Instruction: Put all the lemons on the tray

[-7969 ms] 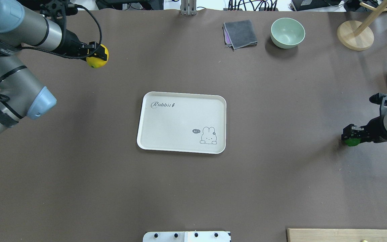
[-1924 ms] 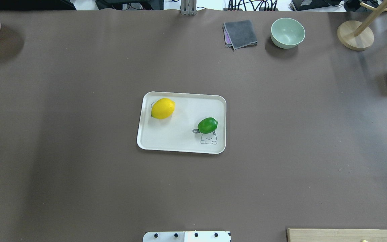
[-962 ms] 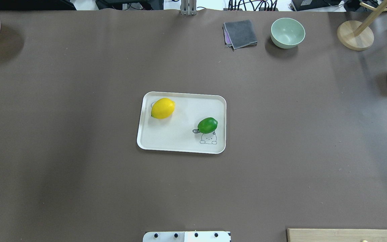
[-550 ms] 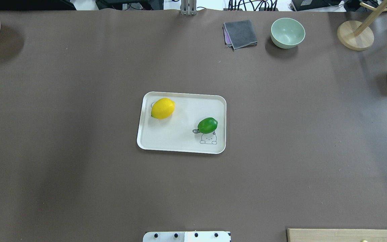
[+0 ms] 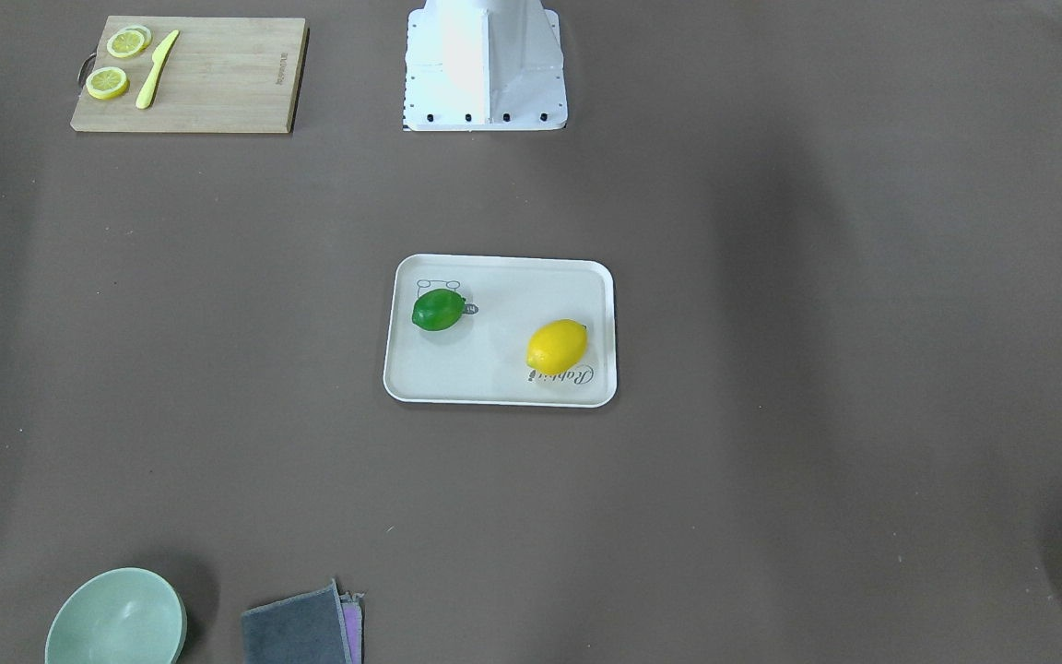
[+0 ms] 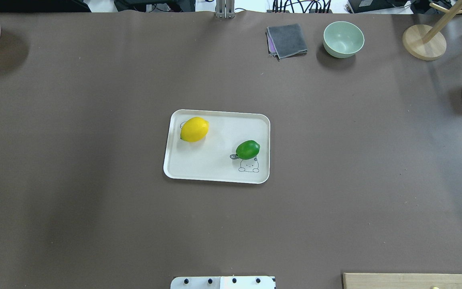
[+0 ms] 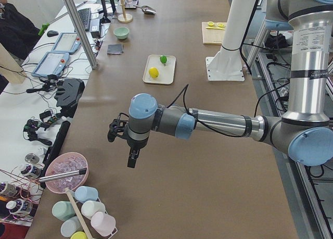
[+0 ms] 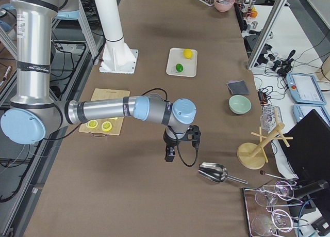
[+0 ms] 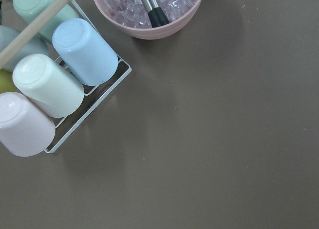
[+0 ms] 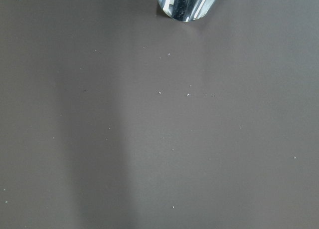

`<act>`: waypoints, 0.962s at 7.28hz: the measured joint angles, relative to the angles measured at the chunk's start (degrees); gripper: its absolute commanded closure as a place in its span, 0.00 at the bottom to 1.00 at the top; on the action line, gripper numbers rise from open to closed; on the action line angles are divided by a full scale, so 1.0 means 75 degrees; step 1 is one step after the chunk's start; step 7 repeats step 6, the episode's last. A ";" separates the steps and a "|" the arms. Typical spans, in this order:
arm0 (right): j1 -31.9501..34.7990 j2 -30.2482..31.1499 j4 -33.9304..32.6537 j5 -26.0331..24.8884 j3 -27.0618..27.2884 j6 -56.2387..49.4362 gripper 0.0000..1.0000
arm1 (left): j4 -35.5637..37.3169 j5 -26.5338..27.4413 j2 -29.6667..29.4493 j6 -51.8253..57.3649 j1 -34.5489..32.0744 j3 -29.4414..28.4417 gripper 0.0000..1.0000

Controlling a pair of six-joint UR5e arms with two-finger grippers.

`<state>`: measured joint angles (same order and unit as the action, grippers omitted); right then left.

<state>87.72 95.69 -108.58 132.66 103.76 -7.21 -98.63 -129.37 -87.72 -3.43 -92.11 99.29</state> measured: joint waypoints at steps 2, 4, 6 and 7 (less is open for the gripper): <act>0.0000 -0.0048 0.0004 -0.0065 -0.0105 0.0001 0.00 | 0.0000 0.0000 -0.0003 0.0000 0.0007 -0.0010 0.02; 0.0000 -0.0084 0.0032 -0.0074 -0.0127 0.0001 0.00 | 0.0002 0.0005 -0.0018 0.0000 0.0011 -0.0018 0.02; 0.0000 -0.0089 0.0304 -0.0071 -0.0256 0.0001 0.00 | 0.0003 0.0009 -0.0030 0.0000 0.0012 -0.0020 0.02; 0.0000 -0.0089 0.0304 -0.0071 -0.0256 0.0001 0.00 | 0.0003 0.0009 -0.0030 0.0000 0.0012 -0.0020 0.02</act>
